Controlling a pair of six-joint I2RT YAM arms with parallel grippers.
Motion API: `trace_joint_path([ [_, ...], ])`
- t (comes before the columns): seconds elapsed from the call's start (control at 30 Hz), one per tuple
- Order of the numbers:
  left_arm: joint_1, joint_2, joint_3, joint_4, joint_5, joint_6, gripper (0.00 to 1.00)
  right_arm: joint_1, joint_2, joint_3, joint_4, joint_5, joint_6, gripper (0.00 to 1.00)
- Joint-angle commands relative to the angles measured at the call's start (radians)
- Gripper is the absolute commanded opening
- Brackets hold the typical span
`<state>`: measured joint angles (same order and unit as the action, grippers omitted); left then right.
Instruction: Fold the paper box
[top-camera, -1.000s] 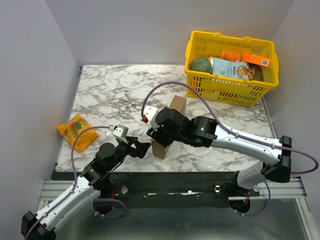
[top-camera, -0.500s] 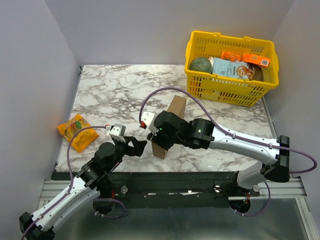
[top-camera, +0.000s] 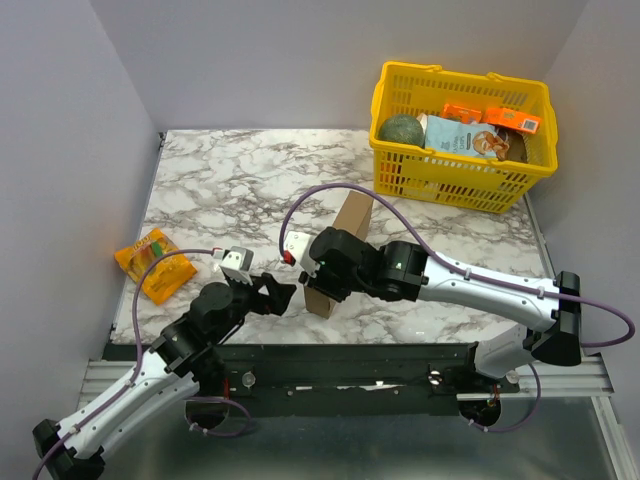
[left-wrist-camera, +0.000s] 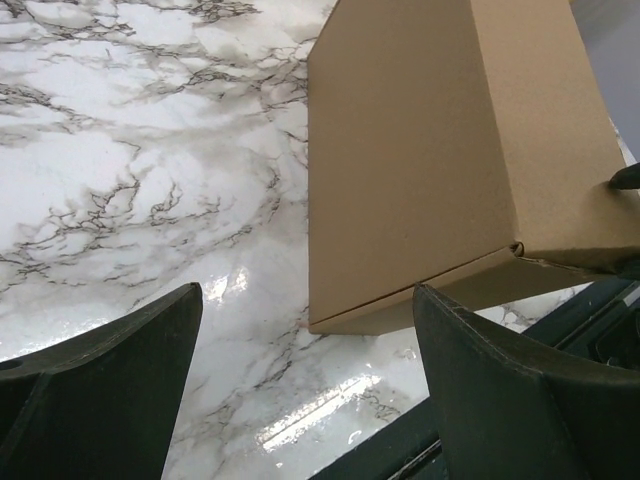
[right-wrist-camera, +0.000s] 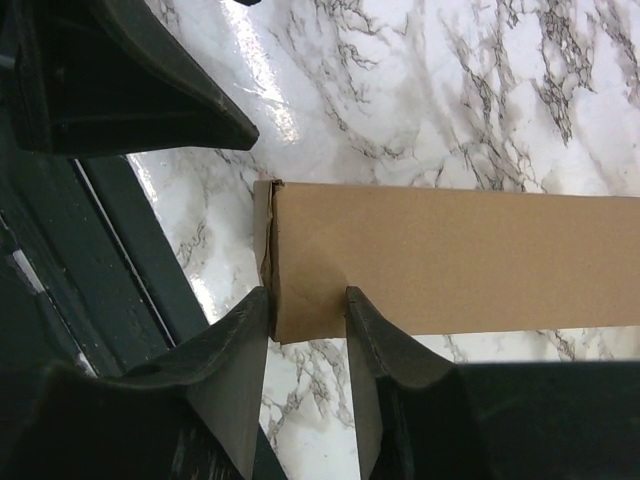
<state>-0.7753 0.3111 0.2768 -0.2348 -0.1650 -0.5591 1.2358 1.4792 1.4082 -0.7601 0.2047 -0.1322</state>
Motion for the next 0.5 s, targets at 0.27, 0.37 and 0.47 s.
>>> trace_joint_path([
  [0.27,-0.03,0.026,0.035,0.038,0.076,0.014,0.95,0.007,-0.017,-0.035,-0.042,0.047,-0.032,0.32],
  [0.37,-0.03,0.045,0.041,0.04,0.081,0.018,0.95,0.008,-0.017,-0.052,-0.047,0.051,-0.04,0.22],
  [0.47,-0.032,0.048,0.041,0.04,0.082,0.018,0.95,0.014,-0.022,-0.066,-0.053,0.064,-0.047,0.21],
])
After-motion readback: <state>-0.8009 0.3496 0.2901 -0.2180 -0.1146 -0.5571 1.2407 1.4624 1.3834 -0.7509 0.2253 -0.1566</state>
